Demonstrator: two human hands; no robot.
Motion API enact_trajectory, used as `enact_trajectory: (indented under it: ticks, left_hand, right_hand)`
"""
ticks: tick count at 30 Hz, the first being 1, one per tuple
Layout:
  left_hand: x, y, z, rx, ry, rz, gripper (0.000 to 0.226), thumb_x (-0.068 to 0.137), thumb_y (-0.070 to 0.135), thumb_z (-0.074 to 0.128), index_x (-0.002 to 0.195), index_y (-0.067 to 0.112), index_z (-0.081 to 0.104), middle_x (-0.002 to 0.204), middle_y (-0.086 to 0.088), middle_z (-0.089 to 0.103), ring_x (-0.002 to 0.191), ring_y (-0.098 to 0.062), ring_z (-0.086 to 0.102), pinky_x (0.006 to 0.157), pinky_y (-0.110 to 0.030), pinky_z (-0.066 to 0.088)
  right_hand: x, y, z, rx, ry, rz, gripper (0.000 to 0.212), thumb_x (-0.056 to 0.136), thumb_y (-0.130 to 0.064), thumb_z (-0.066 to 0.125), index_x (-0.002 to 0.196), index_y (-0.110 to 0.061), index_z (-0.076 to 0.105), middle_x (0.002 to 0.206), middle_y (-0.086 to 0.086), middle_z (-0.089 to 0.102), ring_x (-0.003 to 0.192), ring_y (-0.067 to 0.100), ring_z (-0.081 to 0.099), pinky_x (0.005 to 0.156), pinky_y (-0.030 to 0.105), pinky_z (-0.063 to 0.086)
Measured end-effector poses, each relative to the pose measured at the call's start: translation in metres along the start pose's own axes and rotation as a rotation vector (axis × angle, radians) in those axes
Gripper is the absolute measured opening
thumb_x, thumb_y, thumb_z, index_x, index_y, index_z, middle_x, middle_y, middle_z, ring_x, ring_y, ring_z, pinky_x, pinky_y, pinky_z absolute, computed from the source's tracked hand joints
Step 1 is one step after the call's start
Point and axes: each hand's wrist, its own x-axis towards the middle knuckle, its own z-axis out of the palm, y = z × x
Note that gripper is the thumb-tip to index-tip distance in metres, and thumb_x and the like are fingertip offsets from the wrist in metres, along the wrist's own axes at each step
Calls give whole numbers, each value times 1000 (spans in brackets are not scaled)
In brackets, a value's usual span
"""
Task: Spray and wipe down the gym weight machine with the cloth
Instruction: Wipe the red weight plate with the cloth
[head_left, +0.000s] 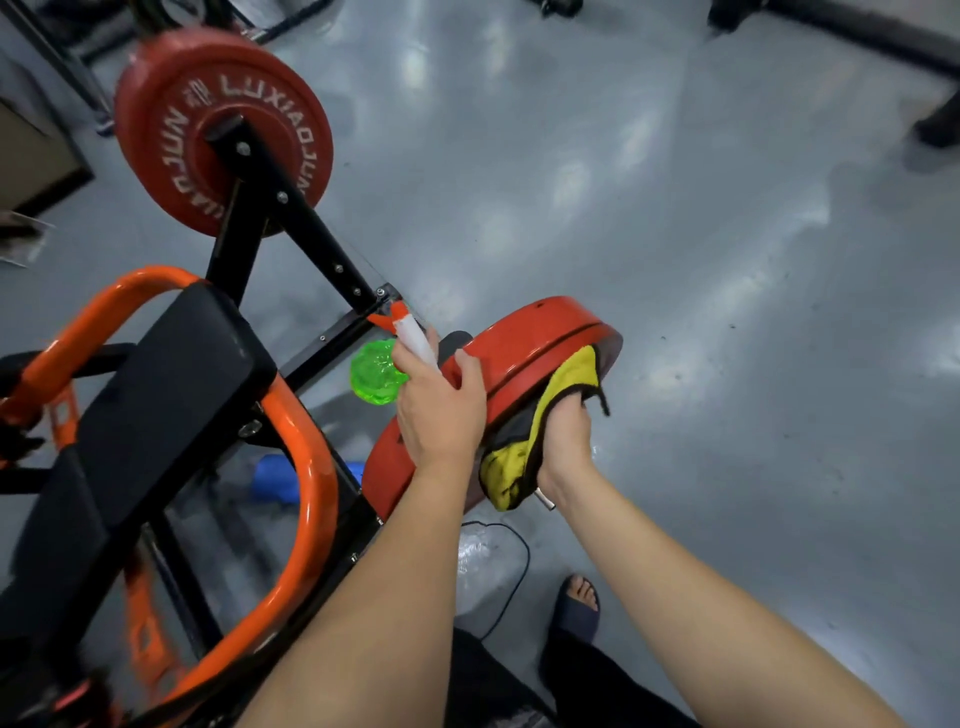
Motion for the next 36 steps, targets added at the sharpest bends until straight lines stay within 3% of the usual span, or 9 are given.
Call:
enact_trajectory:
  ticks: [4,9,14,18,25,28,32,34,36]
  left_hand:
    - [-4,1,-5,4,-25,9,51,98,42,52,135,19,27,141,24,58,107,-28,70,87,-41,55]
    - [-5,0,-7,0,-29,-9,53,98,42,54,136,16,28,139,26,59,107,-26,70,84,-34,49]
    - [-5,-4,-10,18,-22,25,54,98,41,55,136,11,32,137,27,60,109,-30,68,77,-31,40]
    - [-6,-12,-16,-11,-13,13,52,100,40,56,137,13,32,137,29,58,117,-25,63,85,-32,44]
    - [-13,-53,-23,-116,45,-52,50,102,32,55,139,7,32,133,20,66,122,-16,60,92,-25,43]
    - [-18,-74,-29,-142,60,-79,49,105,33,50,140,4,32,131,14,68,125,-11,58,94,-20,39]
    - [-20,-91,-43,-145,38,-164,46,106,33,51,135,0,39,114,3,65,119,-28,61,87,-25,38]
    - [-16,-86,-49,-131,22,-212,52,106,39,51,137,-1,40,106,-6,60,111,-35,62,81,-28,37]
    - [-13,-72,-50,-96,10,-203,58,105,42,49,141,-1,36,116,-15,65,113,-37,63,82,-34,40]
  right_hand:
    - [8,-23,13,-4,166,-131,97,65,-94,59,142,-35,53,128,-8,68,108,22,70,95,50,58]
    - [24,-67,7,-152,258,-300,50,87,-75,55,103,-28,63,102,-1,68,87,18,68,80,37,59]
    - [17,-29,6,-251,274,-304,68,79,-83,51,121,-31,65,115,0,69,99,21,70,92,47,59]
    - [-5,0,14,-203,263,-182,88,71,-93,45,134,-33,59,120,-6,69,106,21,68,98,45,56]
    - [17,52,7,-356,271,-254,112,64,-105,31,145,-29,45,149,7,53,132,28,55,109,52,47]
    - [-16,62,12,-422,234,-282,97,81,-84,24,151,-18,37,149,12,49,132,33,51,111,51,42]
    - [-33,76,10,-599,87,-130,66,103,-38,37,144,14,37,149,33,42,136,43,45,119,51,32]
    - [-41,61,19,-1112,156,-236,58,109,-31,41,150,7,30,154,27,38,142,40,39,119,46,31]
    - [-19,47,17,-696,214,-258,48,109,-24,40,148,5,38,149,25,47,136,39,48,108,40,41]
